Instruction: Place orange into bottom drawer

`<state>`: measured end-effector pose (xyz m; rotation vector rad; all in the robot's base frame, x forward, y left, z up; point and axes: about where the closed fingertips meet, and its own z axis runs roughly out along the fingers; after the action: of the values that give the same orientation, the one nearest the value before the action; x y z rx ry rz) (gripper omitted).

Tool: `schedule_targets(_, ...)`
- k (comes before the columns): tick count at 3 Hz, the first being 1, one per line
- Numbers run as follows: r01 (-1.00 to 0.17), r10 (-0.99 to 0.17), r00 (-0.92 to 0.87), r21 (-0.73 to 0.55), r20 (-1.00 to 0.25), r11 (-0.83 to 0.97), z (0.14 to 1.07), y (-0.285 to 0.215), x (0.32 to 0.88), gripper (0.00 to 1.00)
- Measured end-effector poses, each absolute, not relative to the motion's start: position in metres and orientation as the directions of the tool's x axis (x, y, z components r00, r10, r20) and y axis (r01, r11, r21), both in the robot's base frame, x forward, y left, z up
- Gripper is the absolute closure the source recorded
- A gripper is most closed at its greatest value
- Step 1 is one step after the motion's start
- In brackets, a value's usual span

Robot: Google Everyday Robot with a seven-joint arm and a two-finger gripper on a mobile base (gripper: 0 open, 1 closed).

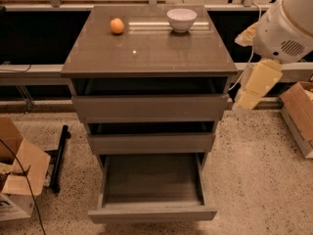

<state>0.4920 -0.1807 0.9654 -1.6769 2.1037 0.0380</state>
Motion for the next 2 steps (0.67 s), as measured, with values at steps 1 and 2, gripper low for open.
schedule_targets(1,-0.934,-0.879,-0.137,-0.236,-0.456,0.268,0.958,-0.154,0.549,0.0)
schedule_targets(2,-0.935,-0.871,-0.134,-0.232,-0.474,0.27,0.955,-0.151,0.563,0.0)
